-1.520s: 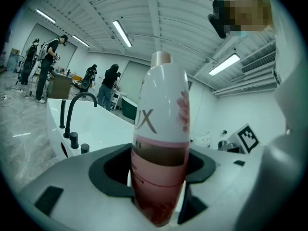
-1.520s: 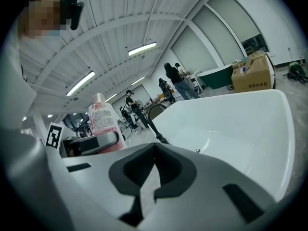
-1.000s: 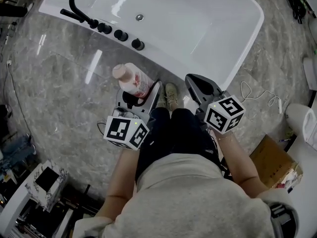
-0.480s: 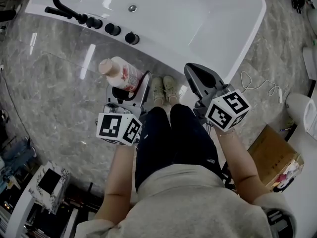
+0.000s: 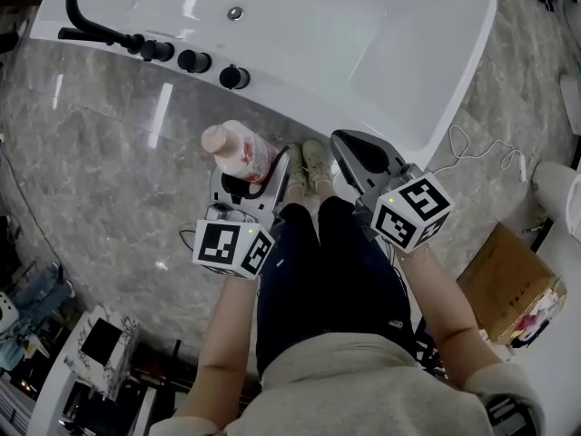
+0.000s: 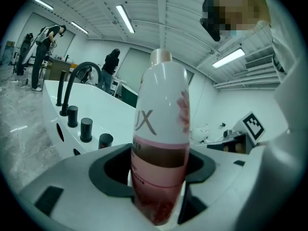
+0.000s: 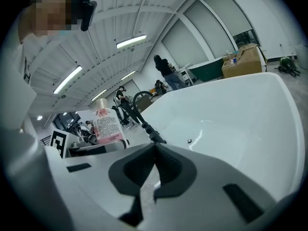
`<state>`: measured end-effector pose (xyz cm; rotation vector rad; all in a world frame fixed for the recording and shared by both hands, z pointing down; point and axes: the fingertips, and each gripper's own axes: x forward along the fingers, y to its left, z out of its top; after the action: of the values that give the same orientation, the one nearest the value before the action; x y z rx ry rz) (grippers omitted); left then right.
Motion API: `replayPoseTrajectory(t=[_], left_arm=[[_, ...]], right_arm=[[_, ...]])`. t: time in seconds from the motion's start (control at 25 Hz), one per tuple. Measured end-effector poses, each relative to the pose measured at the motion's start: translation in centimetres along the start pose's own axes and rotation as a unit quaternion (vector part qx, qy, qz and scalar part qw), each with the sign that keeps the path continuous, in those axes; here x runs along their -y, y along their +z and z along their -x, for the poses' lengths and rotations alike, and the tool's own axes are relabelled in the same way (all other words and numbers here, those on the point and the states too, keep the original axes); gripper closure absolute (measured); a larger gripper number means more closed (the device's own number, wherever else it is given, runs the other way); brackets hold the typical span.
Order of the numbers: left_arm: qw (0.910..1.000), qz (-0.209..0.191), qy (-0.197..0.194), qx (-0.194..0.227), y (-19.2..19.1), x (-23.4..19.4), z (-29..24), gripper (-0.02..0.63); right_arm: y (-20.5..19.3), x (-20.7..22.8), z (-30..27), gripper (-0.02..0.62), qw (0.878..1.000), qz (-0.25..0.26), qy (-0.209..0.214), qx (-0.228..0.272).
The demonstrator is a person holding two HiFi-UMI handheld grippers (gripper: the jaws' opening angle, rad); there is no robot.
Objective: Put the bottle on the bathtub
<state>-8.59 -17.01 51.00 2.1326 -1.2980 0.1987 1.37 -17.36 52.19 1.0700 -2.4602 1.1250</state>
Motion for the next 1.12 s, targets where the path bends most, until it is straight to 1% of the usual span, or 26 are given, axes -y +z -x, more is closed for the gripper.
replayPoseTrajectory(t=[0.12,0.24,0.4,0.6,0.88,1.04,1.12], left_arm=[[0.9999,-0.005,-0.003,-0.010,-1.2,-0.4,-1.3,0.327],[0.9998,-0.015,0.004,-0.014,-1.9,-1.1,-2.6,0.327],[0.9994,-0.029,0.007,-0.019,-2.8,-2.0,-4.4,0.327],[0.9988,-0.041,0.003,-0.026,-4.0,-2.7,-6.6,0.327],[0.9987,-0.047,-0.003,-0.017,-4.1,-3.2,-9.6,0.327],[0.9981,-0.061,-0.002,-0.006,-3.1,-3.7,-11.1,0.327],[0.9981,-0.062,0.000,0.003,-2.6,-4.1,-11.8,0.327]], right_arm=[[-1.0,0.9,-0.7,0.597,1.000,-0.013,-0.002,0.000],[-1.8,1.9,-1.1,0.597,1.000,-0.022,-0.007,0.000],[-3.2,3.9,-1.5,0.597,1.000,-0.023,-0.021,-0.006],[-3.5,6.2,-2.4,0.597,0.999,-0.030,-0.038,0.008],[-3.1,8.0,-3.7,0.597,0.998,-0.037,-0.042,0.026],[-3.0,9.1,-4.2,0.597,0.997,-0.043,-0.047,0.034],[-3.0,9.6,-4.3,0.597,0.997,-0.046,-0.049,0.037]])
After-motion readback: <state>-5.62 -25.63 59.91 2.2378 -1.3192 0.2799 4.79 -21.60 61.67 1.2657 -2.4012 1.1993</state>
